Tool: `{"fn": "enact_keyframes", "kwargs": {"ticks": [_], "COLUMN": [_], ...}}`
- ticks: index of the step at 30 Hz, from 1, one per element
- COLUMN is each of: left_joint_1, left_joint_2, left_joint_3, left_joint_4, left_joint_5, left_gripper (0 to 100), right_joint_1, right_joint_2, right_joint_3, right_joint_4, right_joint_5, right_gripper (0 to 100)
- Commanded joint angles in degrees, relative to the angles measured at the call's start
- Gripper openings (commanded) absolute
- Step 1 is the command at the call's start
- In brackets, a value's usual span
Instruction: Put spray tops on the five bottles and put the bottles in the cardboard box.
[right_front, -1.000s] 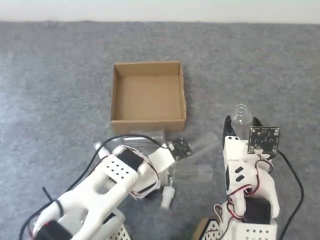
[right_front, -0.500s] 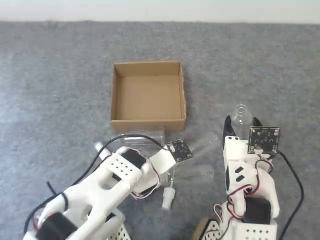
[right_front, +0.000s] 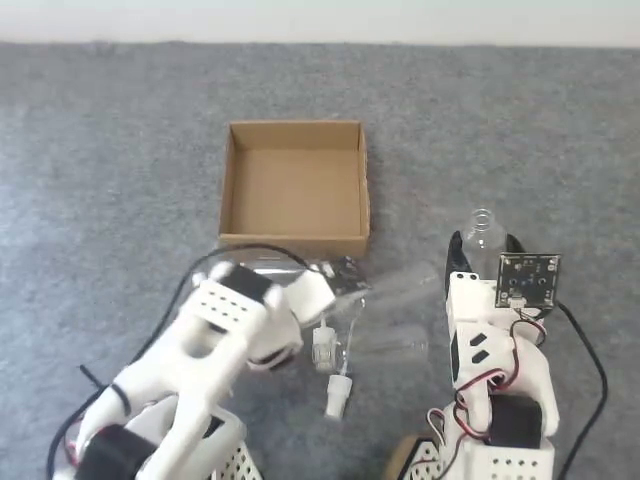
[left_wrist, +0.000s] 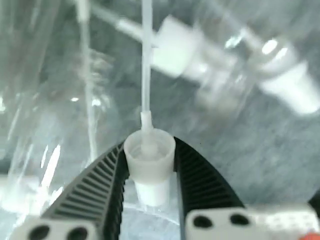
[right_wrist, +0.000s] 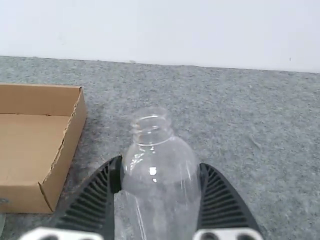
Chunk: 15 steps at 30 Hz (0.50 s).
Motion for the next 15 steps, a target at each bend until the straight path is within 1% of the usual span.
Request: {"fn": "enact_keyframes", "kwargs": {"ticks": [1, 4, 9, 15], "left_joint_1": [-6.8, -10.2, -15.1, -22.1], "left_joint_2": [-0.1, -0.1, -0.1, -0.1], "left_joint_3": [-6.3, -9.4, -14.7, -18.8], "left_joint_4": [6.6, 11.1, 16.8, 19.3], "left_joint_5": [-8.4, -12.7, -17.4, -21.4], "left_gripper": [4, 4, 4, 4], "right_joint_1": [0.3, 0.3, 0.3, 0.3], "right_joint_2": [-0.9, -0.9, -0.9, -0.9], "right_joint_3": [-0.6, -0.6, -0.6, -0.6], "right_joint_4": [-1.4, -1.4, -1.4, -1.4], "right_joint_5": [-0.3, -0.3, -0.3, -0.3], "right_gripper": [4.2, 4.2, 4.2, 4.2]}}
